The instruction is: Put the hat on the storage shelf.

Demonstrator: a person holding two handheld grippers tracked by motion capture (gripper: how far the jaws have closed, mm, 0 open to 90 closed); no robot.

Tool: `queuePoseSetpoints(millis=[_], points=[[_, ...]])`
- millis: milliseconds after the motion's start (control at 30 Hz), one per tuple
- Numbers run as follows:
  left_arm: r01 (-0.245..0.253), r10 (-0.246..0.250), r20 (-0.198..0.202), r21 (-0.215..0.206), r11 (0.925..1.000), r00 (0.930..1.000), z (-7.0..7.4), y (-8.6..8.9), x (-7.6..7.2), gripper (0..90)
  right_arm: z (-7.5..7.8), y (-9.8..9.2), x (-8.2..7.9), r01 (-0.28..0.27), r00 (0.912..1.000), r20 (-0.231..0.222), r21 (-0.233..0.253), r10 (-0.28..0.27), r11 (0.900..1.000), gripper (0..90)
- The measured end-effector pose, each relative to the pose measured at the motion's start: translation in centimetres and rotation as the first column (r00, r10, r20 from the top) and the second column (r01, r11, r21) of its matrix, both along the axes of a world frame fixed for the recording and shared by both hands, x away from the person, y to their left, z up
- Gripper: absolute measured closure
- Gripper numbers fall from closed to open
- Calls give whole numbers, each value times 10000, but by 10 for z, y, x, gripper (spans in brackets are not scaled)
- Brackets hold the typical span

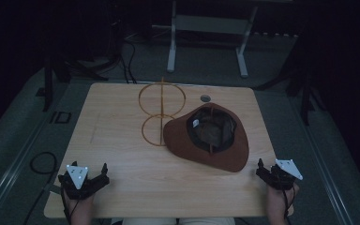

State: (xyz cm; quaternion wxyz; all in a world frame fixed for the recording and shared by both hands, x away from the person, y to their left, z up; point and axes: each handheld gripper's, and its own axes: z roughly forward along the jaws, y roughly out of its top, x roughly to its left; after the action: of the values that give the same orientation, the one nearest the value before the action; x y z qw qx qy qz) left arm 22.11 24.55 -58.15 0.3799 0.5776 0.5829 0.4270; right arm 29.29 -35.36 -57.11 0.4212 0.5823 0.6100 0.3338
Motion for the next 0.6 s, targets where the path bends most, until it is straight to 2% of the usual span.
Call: queuePoseSetpoints(millis=[33, 100, 167, 267, 367, 533, 600], points=[[-49, 49, -16, 4, 10000, 10000, 0, 0, 0, 24, 0, -1, 0, -177, 9998, -47, 200, 178, 9996, 140], [-78, 78, 12, 12, 10000, 10000, 0, 0, 0, 24, 1, -1, 0, -567, 9984, -75, 295, 569, 9980, 156], [-49, 49, -25, -19, 10000, 10000, 1, 0, 1, 24, 2, -1, 0, -735, 9971, -154, 319, 740, 9968, 182], [250, -250, -82, -67, 9997, 9997, 2, -3, 2, 24, 2, -1, 0, -1056, 9935, -381, 522, 1076, 9930, 182], [595, -586, -322, 286, 9978, 9978, 2, -9, 2, 24, 4, -1, 1, -1122, 9913, -632, 546, 1156, 9922, 180], [1404, -1406, -494, -67, 9901, 9888, 7, -19, 2, 24, 10, 1, 3, -1298, 9848, -1032, 979, 1398, 9867, 168], [1702, -1708, -697, -145, 9853, 9828, 9, -23, 2, 24, 16, 2, 6, -1430, 9776, -1355, 1333, 1610, 9807, 157]])
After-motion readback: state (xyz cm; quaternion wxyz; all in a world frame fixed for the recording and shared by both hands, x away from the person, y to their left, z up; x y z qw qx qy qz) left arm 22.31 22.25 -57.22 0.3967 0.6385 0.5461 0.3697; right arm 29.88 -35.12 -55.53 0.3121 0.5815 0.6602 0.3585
